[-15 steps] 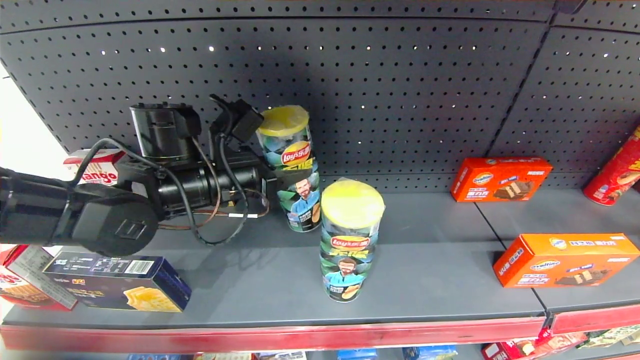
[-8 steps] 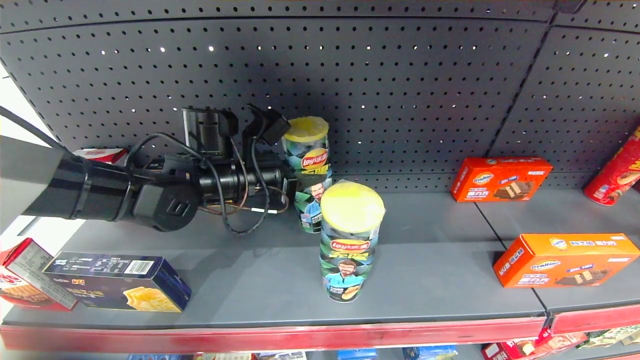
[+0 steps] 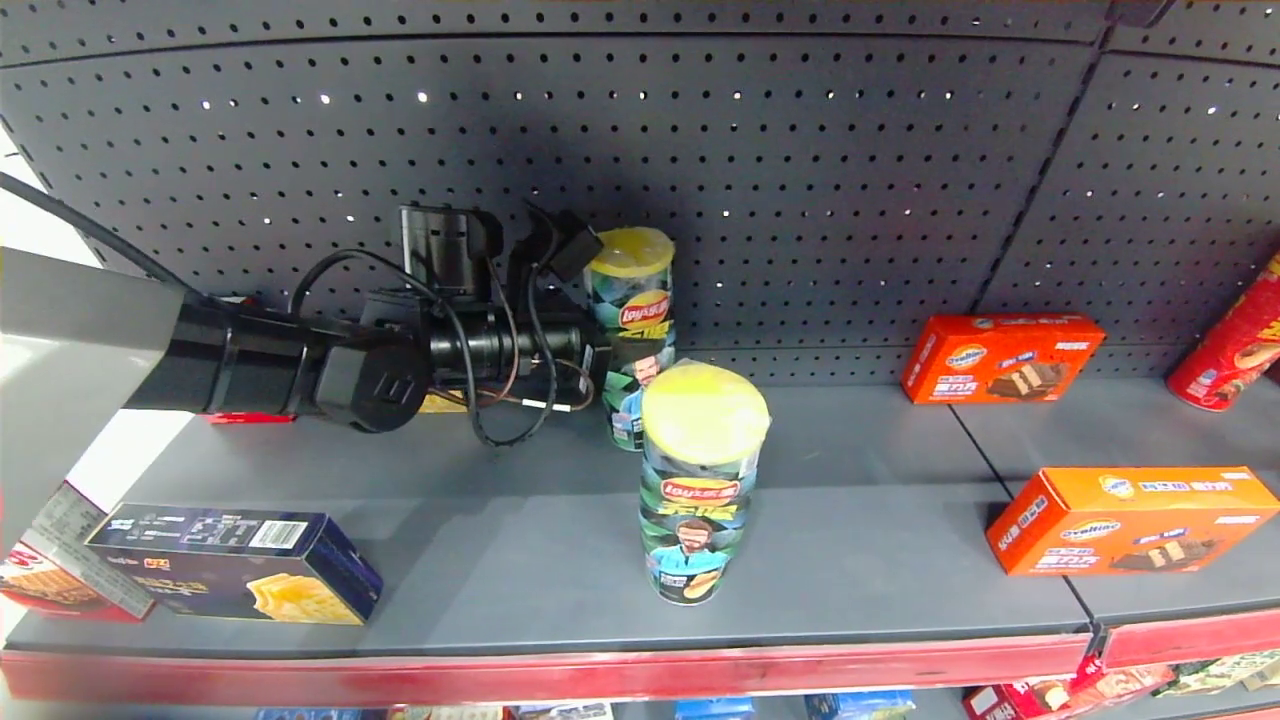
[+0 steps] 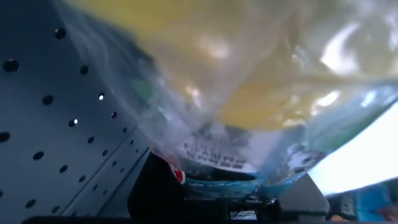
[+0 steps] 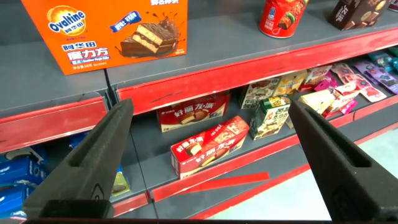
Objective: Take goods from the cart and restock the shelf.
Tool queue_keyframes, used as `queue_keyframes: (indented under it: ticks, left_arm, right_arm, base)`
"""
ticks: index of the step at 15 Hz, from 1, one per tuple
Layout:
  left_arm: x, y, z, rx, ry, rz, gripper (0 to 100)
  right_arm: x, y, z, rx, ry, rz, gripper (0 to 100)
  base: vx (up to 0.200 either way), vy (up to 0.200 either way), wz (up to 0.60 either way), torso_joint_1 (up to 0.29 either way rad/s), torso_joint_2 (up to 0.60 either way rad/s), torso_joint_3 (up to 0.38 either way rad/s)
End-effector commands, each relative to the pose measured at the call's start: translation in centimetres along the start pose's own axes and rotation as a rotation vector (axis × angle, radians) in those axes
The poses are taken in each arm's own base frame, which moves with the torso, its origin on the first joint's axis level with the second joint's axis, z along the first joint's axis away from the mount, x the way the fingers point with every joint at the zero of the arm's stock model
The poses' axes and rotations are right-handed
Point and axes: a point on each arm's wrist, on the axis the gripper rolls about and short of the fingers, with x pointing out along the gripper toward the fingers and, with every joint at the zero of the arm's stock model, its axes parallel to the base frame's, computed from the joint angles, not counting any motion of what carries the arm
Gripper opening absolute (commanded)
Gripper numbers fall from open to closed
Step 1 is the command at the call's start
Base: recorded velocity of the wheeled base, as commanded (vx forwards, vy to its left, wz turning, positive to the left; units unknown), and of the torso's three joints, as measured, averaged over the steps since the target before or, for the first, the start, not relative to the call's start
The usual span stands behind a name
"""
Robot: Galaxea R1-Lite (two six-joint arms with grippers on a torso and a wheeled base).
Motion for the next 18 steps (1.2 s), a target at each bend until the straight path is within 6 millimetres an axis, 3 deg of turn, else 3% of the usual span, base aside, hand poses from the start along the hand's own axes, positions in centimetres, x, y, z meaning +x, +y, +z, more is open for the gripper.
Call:
queue_keyframes:
  ticks: [1, 12, 13, 16, 18]
  left_arm:
    - [0.8, 0.3, -0.1, 0.005, -0.006, -0.003, 0]
    - [2.5, 0.5, -1.1, 0.041, -0.003, -0.018, 0]
    - [2.7, 0.5, -1.3, 0.05, -0.002, -0.016, 100]
    - [2.4, 0.4, -1.8, 0.044, 0.023, -0.012, 100]
    - [1.0, 0.1, -1.0, 0.046, 0.019, -0.002, 100]
  right_arm:
    - [0.0, 0.0, 0.0, -0.001, 0.001, 0.0, 100]
    - [0.0, 0.0, 0.0, 0.0, 0.001, 0.0, 100]
    - [0.0, 0.0, 0.0, 0.0, 0.001, 0.0, 100]
    - [0.0, 0.0, 0.0, 0.0, 0.001, 0.0, 100]
    - [0.0, 0.0, 0.0, 0.0, 0.001, 0.0, 100]
  base:
    - [0.0, 0.0, 0.0, 0.0, 0.0, 0.0]
    - [0.0, 0.0, 0.0, 0.0, 0.0, 0.0]
    - [0.0, 0.0, 0.0, 0.0, 0.0, 0.0]
    - [0.0, 0.0, 0.0, 0.0, 0.0, 0.0]
    - [0.0, 0.0, 0.0, 0.0, 0.0, 0.0]
